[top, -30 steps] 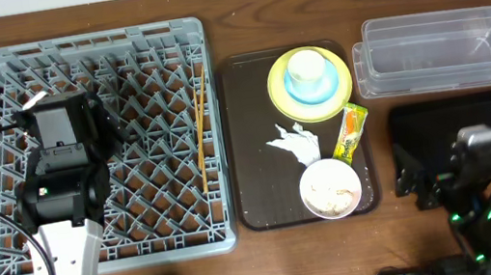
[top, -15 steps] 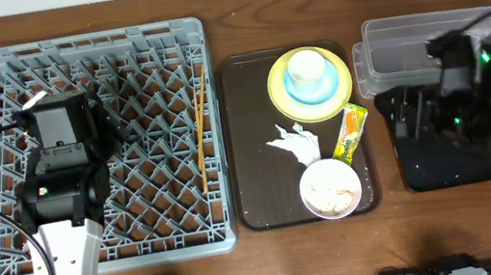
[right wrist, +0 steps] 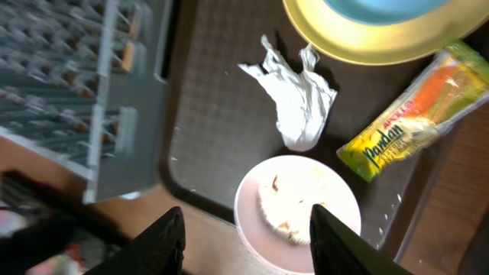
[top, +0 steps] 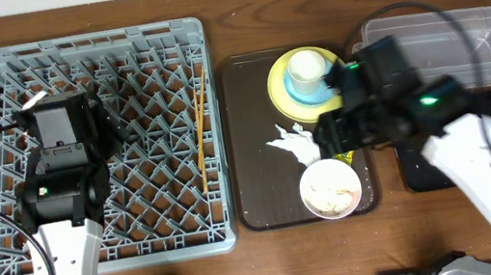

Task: Sort waste into correct bins and load items into the dishwasher rack
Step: 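Reach the right gripper to the white tissue on the tray and grasp it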

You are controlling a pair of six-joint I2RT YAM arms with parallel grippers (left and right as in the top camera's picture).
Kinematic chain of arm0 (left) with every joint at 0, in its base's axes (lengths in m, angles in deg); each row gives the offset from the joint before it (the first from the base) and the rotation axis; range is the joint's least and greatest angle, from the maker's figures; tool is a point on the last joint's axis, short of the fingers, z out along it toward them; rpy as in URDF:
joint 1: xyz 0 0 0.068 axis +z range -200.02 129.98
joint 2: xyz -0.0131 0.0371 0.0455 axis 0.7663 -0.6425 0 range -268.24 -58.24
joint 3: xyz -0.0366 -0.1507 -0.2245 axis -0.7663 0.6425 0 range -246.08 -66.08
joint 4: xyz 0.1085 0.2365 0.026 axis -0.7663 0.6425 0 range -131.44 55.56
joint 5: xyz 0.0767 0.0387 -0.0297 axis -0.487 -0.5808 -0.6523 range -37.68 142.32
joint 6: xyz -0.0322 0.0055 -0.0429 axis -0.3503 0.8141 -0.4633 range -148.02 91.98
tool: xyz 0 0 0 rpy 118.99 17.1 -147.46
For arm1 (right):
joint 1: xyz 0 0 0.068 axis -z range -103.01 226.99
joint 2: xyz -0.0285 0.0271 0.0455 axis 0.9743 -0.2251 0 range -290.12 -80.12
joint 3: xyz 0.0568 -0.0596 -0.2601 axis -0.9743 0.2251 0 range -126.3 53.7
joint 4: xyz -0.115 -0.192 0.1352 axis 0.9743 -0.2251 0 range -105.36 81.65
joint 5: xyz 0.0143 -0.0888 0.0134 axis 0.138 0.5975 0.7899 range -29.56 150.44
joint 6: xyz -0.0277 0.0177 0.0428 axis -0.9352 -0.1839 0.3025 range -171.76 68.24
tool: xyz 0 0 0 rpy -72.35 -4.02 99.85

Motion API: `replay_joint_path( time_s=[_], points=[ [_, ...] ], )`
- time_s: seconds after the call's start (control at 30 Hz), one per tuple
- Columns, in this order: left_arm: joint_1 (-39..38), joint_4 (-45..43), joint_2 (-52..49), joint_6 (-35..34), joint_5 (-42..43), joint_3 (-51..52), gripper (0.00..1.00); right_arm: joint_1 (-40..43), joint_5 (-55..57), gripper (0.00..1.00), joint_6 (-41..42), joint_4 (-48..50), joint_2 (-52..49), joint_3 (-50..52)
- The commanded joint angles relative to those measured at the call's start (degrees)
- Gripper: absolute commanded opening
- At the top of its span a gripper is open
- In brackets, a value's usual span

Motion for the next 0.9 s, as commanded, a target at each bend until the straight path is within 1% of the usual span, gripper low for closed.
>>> replay_joint_path(
  time_s=[0.0, 0.2, 0.27, 0.53, 0.7, 0.73, 0.77, 0.8, 0.83, 0.87],
  points=[
    [0.28, 0.20, 0.00, -0.74, -0.13, -1.40, 0.95, -3.04, 6.49, 0.53, 0.68, 2.43, -3.41, 1.25],
    [0.28, 0.22, 0.00, -0.74, -0.13, -1.40, 0.95, -7.37, 17.03, 0.58, 0.68, 6.97, -11.98, 1.38],
    [0.28, 0.22, 0.00, -0.74, -0.13, -1.40, 0.95, -8.41, 18.49, 0.58, 0.68, 8.35, -14.56, 1.38],
    [0.28, 0.20, 0.00, -0.74, -0.13, -1.38, 0.95, -8.94, 18.27, 0.58, 0.70, 12.70, -25.22, 1.38],
    [0.28, 0.22, 0.00, -0.74, -0.15, -1.40, 0.95, -9.68, 18.10, 0.52, 0.70, 15.06, -30.62, 1.38],
    [0.28, 0.20, 0.00, -0.74, -0.15, -1.40, 0.95, -9.88, 18.10, 0.50, 0.70, 15.50, -31.26, 1.38],
    [0.28, 0.22, 0.00, -0.74, -0.15, -1.40, 0.95, -10.01, 18.10, 0.43, 0.70, 15.93, -31.76, 1.38],
    [0.28, 0.22, 0.00, -0.74, -0.13, -1.40, 0.95, -10.08, 18.10, 0.34, 0.72, 16.17, -31.87, 1.38],
    [0.28, 0.20, 0.00, -0.74, -0.13, -1.40, 0.95, -10.08, 18.10, 0.20, 0.72, 16.31, -31.80, 1.33],
    [0.28, 0.22, 0.00, -0.74, -0.13, -1.40, 0.95, -10.05, 17.88, 0.12, 0.70, 16.26, -31.50, 1.09]
  ],
)
